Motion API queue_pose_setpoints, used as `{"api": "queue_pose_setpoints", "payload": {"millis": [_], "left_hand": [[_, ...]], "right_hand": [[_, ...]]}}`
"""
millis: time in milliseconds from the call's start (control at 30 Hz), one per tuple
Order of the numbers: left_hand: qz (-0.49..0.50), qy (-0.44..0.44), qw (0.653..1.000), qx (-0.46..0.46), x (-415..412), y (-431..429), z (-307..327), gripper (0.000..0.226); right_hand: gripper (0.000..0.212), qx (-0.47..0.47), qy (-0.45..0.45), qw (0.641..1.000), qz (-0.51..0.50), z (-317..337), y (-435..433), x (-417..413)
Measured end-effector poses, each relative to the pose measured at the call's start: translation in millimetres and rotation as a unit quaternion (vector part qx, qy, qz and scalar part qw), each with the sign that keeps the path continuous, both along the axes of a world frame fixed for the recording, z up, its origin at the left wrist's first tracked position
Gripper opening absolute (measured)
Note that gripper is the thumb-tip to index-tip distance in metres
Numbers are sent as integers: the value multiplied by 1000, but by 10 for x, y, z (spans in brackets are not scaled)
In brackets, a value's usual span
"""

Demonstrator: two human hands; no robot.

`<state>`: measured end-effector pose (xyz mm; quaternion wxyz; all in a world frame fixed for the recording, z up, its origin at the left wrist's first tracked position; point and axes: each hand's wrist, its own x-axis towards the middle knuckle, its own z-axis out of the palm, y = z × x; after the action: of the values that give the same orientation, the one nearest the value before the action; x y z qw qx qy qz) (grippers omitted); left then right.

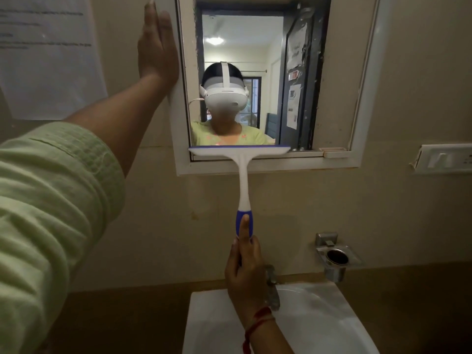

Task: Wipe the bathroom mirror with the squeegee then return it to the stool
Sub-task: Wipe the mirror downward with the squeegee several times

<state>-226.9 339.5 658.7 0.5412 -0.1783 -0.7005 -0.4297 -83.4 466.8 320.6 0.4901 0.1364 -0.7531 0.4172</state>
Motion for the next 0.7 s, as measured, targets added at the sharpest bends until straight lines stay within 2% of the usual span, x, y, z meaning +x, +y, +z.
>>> {"api": "queue_pose_setpoints", "payload": {"millis": [367,567,700], "left_hand": [[-8,6,1000,2,9,14,-13,50],[-12,1,1000,0,12,11,-8,52],[-1,7,1000,1,4,5,-8,51]], "right_hand": [[51,2,18,1000,-7,24,73,134],[51,-68,83,994,4,613,197,127],[50,-51,140,989,17,1173,396,87]]}}
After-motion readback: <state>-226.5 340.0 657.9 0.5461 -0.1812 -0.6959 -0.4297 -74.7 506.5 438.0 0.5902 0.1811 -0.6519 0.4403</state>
